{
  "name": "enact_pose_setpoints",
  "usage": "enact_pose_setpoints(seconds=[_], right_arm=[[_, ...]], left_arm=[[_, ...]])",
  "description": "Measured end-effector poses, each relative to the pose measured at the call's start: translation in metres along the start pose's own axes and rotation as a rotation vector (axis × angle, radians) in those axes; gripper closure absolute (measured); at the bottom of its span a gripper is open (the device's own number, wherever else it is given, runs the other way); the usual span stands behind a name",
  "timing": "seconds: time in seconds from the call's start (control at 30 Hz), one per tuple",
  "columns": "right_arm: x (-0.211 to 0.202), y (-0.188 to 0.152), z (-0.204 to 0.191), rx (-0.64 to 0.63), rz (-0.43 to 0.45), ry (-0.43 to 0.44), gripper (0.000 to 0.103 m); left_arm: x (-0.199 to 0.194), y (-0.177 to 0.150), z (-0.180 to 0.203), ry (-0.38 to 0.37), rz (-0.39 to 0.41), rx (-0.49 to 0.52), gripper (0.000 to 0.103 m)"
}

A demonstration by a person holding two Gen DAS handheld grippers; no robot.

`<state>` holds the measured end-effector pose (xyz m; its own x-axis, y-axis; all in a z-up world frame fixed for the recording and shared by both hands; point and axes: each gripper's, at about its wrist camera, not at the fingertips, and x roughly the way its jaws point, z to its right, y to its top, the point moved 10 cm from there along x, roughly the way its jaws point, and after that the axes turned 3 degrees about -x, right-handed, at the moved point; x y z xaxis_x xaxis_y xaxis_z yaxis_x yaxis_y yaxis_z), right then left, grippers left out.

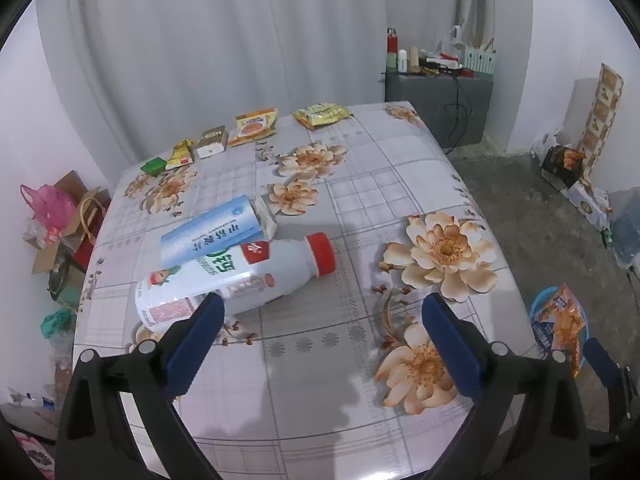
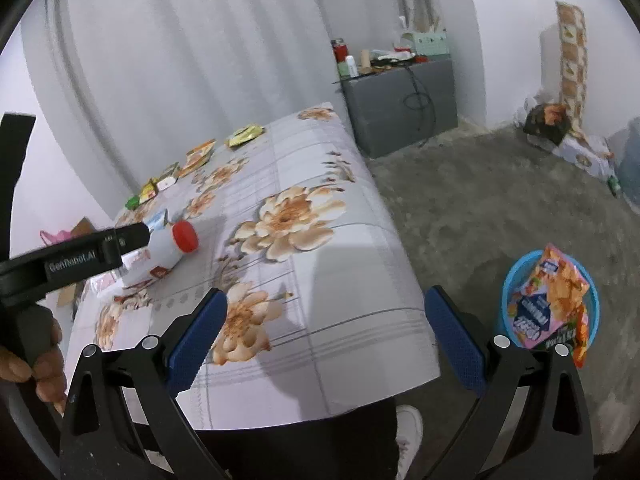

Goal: Collect trash
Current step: 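Approach the blue medicine box and white milk bottle with both open tools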

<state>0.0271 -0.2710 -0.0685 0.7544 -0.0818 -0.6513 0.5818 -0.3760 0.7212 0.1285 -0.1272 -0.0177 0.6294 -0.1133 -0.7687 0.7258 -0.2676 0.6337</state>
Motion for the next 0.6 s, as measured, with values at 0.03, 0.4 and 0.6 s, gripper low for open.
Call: enact_pose_setpoints(seconds=[0.03, 0.4, 0.6], right_arm=[[0.0, -0.002, -0.004, -0.009, -0.001, 0.002, 0.008], [0.009, -0.016, -0.057, -0.153, -0.062, -0.037, 0.008], [0.014, -0.019, -0.078, -0.171, -0.097, -0.079, 0.008]], left_arm=[[-0.002, 0.001, -0.005, -0.005, 0.011, -0.007, 0.006], [-0.005, -0.006, -0.078, -0.038, 0.083, -0.1, 0.006], [0.002, -0.013, -0.114, -0.072, 0.109, -0.143, 0.006]])
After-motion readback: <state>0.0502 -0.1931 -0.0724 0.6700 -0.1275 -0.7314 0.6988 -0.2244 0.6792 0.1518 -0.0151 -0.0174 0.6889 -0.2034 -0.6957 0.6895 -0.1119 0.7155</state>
